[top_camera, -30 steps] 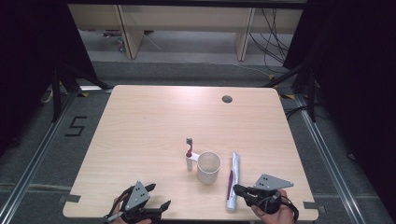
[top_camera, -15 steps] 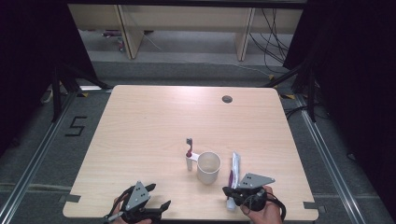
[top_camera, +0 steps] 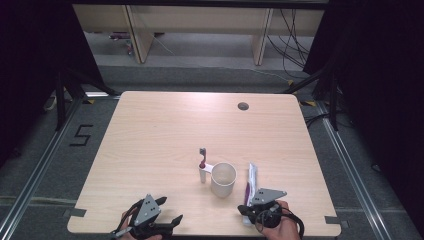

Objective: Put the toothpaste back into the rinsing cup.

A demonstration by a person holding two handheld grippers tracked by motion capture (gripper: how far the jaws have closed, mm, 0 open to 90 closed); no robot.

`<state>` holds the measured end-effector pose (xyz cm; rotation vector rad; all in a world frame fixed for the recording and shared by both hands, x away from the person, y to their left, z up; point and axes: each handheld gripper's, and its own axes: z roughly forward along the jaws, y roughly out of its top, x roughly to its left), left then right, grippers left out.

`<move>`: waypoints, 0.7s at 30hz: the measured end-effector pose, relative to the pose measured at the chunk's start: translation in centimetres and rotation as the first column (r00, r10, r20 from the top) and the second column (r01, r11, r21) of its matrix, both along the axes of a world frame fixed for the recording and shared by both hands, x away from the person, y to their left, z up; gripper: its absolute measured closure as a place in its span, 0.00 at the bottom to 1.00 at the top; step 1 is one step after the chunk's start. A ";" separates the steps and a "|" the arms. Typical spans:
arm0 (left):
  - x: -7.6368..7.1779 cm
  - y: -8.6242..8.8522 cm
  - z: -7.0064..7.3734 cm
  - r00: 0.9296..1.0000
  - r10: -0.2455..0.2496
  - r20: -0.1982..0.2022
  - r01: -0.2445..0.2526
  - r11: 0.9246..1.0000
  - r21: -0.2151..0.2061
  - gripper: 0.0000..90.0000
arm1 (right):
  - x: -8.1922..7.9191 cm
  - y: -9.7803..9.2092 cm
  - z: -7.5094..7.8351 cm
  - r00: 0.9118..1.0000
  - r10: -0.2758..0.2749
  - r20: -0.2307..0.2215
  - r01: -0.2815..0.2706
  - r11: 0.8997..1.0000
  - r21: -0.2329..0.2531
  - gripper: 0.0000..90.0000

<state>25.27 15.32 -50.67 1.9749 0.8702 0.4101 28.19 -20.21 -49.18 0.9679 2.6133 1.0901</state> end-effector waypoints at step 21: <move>0.0 0.1 0.0 1.000 -0.010 0.006 0.010 1.000 0.003 0.24 | -0.7 -5.0 0.6 0.996 -0.087 -0.010 0.086 0.996 -0.037 1.00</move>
